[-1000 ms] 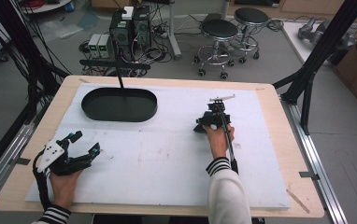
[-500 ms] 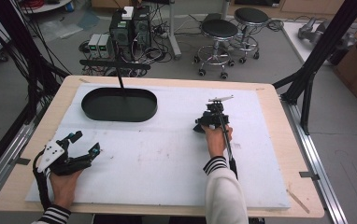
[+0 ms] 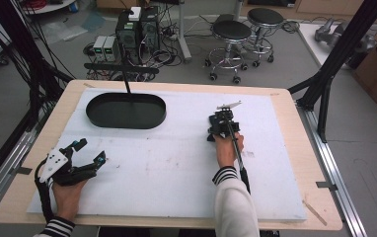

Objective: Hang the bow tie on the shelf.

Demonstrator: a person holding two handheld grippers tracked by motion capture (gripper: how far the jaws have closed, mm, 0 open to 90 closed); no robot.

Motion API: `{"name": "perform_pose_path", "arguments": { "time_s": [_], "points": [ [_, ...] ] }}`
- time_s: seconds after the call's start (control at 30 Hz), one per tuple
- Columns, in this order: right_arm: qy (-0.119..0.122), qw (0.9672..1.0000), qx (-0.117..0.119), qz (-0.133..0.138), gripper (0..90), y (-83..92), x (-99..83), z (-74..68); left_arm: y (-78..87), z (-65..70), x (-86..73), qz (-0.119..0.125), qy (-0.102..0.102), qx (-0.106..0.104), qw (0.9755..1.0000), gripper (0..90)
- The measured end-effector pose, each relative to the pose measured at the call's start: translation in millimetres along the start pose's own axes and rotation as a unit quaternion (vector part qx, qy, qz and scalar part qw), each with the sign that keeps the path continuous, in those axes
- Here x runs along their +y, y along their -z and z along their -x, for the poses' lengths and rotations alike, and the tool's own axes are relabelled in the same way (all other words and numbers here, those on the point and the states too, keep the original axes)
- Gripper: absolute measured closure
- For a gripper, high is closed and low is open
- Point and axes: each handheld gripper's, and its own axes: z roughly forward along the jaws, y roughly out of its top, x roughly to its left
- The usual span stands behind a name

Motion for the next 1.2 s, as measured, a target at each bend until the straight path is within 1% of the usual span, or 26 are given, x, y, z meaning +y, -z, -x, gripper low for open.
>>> {"name": "perform_pose_path", "arguments": {
  "time_s": [0.03, 0.1, 0.2, 0.27, 0.4, 0.57, 0.6, 0.67, 0.7, 0.73, 0.77, 0.8, 0.87, 0.9, 0.93, 0.97, 1.0, 1.07, 1.1, 1.13, 1.17, 1.2],
  "points": [
    [-0.004, 1.0000, 0.008, 0.000, 71.7, -0.2, -0.1, -0.1, 0.0, 0.0, 0.0, 0.000, -0.001, 0.000, 1.0000, 16.6],
    [-0.003, 1.0000, 0.008, 0.000, 72.6, -0.3, -0.1, -0.2, 0.0, 0.1, 0.0, 0.000, -0.001, 0.000, 1.0000, 16.7],
    [-0.002, 0.9999, 0.015, 0.000, 73.6, 0.1, 0.0, 1.3, 0.0, 0.0, 0.0, 0.000, 0.000, 0.000, 1.0000, 16.6],
    [-0.008, 0.9998, 0.020, 0.000, 74.0, 0.5, 0.0, 1.6, 0.0, 0.0, 0.0, 0.000, 0.000, 0.000, 1.0000, 16.7],
    [-0.002, 0.9997, 0.022, 0.004, 74.3, 1.1, 0.1, 1.8, 0.0, 0.1, 0.0, 0.000, 0.000, 0.000, 1.0000, 16.6],
    [0.004, 0.9995, 0.027, 0.018, 74.3, 3.9, 0.9, 1.1, 0.1, 0.1, 0.0, 0.000, -0.001, 0.000, 1.0000, 16.6],
    [0.010, 0.9991, 0.031, 0.027, 74.2, 5.6, 1.5, 1.5, 0.1, 0.1, 0.0, 0.000, -0.001, 0.000, 1.0000, 16.6],
    [0.018, 0.9986, 0.034, 0.037, 74.2, 7.7, 2.2, 1.2, 0.1, 0.1, 0.0, 0.000, -0.001, 0.000, 1.0000, 16.6],
    [0.025, 0.9983, 0.035, 0.040, 74.2, 9.2, 2.4, 0.6, 0.1, 0.1, 0.0, -0.001, -0.001, 0.000, 1.0000, 16.6],
    [0.025, 0.9983, 0.035, 0.040, 74.2, 9.2, 2.4, 0.6, 0.1, 0.0, 0.0, 0.000, -0.001, 0.000, 1.0000, 16.6],
    [0.035, 0.9978, 0.033, 0.045, 74.2, 10.7, 2.7, -0.3, 0.1, 0.1, 0.0, 0.000, -0.001, 0.000, 1.0000, 16.6],
    [0.055, 0.9965, 0.028, 0.056, 74.2, 13.7, 3.4, -2.5, 0.1, 0.1, 0.0, -0.001, -0.001, 0.000, 1.0000, 16.6],
    [0.063, 0.9953, 0.029, 0.068, 74.2, 17.2, 4.0, -5.2, 0.1, 0.1, 0.0, 0.000, -0.001, 0.000, 1.0000, 16.6],
    [0.063, 0.9953, 0.029, 0.068, 74.2, 17.2, 4.0, -5.2, 0.1, 0.1, 0.0, -0.001, -0.001, 0.000, 1.0000, 16.6],
    [0.075, 0.9935, 0.027, 0.081, 74.3, 19.9, 4.6, -6.5, 0.1, 0.1, 0.0, -0.001, -0.001, 0.000, 1.0000, 16.7],
    [0.077, 0.9928, 0.030, 0.087, 74.2, 21.2, 4.8, -7.1, 0.1, 0.1, 0.0, 0.000, -0.001, 0.000, 1.0000, 16.6],
    [0.077, 0.9928, 0.030, 0.087, 74.2, 21.2, 4.8, -7.1, 0.1, 0.1, 0.0, -0.001, -0.001, 0.000, 1.0000, 16.6],
    [0.078, 0.9911, 0.036, 0.101, 74.2, 23.7, 5.5, -7.6, 0.1, 0.1, 0.0, -0.001, -0.001, 0.000, 1.0000, 16.6],
    [0.078, 0.9900, 0.040, 0.110, 74.2, 25.0, 5.5, -7.8, 0.1, 0.1, 0.0, -0.001, -0.001, 0.000, 1.0000, 16.6],
    [0.075, 0.9883, 0.042, 0.126, 74.2, 27.3, 5.7, -7.8, 0.1, 0.1, 0.0, -0.001, -0.001, 0.000, 1.0000, 16.6],
    [0.075, 0.9883, 0.042, 0.126, 74.2, 27.3, 5.7, -7.8, 0.1, 0.1, 0.0, -0.001, -0.001, 0.000, 1.0000, 16.6],
    [0.075, 0.9858, 0.048, 0.142, 74.2, 29.9, 5.9, -7.3, 0.1, 0.1, 0.0, -0.001, -0.001, 0.000, 1.0000, 16.6]
  ]
}}
